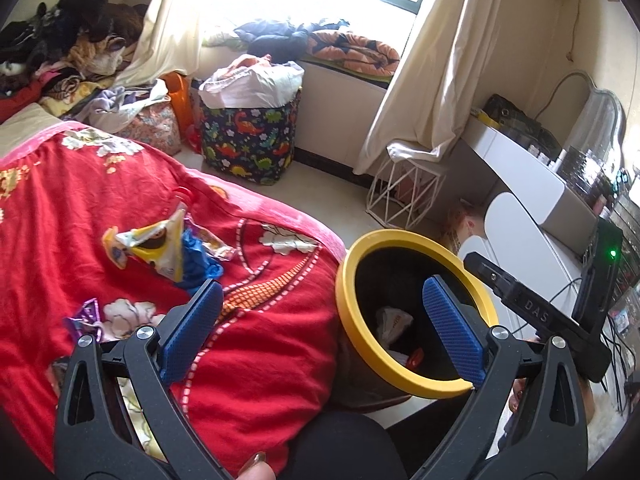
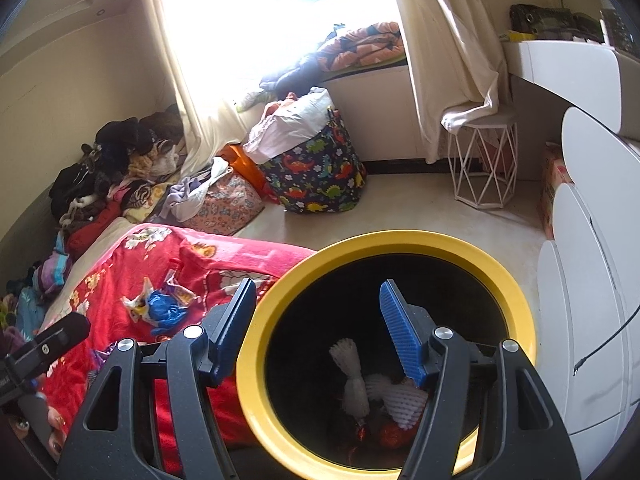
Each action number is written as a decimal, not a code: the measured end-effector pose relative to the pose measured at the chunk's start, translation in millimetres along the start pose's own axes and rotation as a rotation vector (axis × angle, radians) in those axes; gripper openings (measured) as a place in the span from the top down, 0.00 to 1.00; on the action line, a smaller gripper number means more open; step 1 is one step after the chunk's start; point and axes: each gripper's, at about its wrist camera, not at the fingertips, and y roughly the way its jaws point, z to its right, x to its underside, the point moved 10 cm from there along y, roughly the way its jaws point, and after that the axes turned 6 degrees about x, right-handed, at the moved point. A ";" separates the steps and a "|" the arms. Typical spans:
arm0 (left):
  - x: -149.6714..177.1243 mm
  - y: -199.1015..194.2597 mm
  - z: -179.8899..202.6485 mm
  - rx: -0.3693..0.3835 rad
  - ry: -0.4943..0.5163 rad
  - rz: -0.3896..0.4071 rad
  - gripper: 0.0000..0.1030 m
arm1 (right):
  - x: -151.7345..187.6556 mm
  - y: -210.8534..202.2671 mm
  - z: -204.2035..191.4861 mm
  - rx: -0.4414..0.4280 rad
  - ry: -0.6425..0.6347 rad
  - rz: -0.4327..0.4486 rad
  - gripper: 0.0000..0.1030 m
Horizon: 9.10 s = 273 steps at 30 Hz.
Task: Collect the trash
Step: 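Withdraw both open tools from the bin and move them back over the bed, then grasp the black-and-green snack bag with the left tool while the right tool grasps the blue bag, then carry the snack bag with the left tool while the right tool carries the blue bag over the bin, then open the left tool over the bin while the right tool releases the blue bag, then withdraw both open tools from the bin and move them over the bed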
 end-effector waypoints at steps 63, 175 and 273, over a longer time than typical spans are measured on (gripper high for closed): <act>68.1 -74.0 -175.9 -0.262 -0.203 -0.076 0.11 | 55.4 97.8 -225.3 -0.284 -0.371 -0.216 0.56; 6.9 -26.2 -5.5 0.014 0.044 -0.006 0.77 | 4.1 -4.5 -74.5 -0.268 -0.089 -0.069 0.95; 7.3 14.6 -16.1 -0.079 0.042 -0.006 0.10 | 6.9 6.5 -2.2 -0.080 0.040 -0.074 0.33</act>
